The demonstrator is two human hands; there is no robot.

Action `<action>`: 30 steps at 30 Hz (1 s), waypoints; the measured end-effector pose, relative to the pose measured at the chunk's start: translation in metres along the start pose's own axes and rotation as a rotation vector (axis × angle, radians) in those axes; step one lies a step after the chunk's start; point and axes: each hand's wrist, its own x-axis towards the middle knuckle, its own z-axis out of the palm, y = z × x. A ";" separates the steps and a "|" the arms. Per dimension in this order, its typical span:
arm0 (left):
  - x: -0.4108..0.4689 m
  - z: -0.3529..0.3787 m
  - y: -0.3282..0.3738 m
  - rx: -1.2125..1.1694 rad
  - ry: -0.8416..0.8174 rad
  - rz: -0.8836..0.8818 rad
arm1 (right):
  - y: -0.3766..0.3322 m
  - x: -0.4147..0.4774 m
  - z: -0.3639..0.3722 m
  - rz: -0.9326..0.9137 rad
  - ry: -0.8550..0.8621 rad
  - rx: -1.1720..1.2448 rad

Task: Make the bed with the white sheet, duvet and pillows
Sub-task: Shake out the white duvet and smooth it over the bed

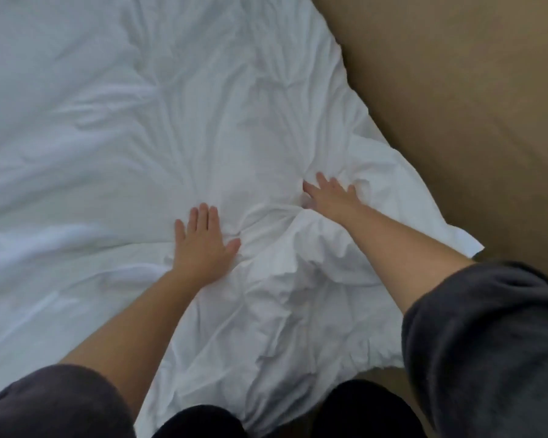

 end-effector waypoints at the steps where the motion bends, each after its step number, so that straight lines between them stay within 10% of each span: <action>1: -0.022 0.003 0.005 -0.110 -0.005 0.022 | 0.003 -0.016 -0.006 -0.031 -0.028 0.088; 5: -0.109 0.003 0.022 -0.479 0.075 0.067 | 0.048 -0.098 -0.016 0.045 0.341 0.257; 10: -0.165 -0.004 0.072 -0.241 0.355 0.287 | 0.097 -0.183 0.019 0.362 0.552 0.454; 17: -0.163 0.050 0.125 0.135 -0.148 0.058 | 0.107 -0.190 0.074 0.489 0.248 1.246; 30: -0.175 0.044 0.206 -0.131 -0.242 0.342 | 0.166 -0.258 0.087 0.901 0.161 1.003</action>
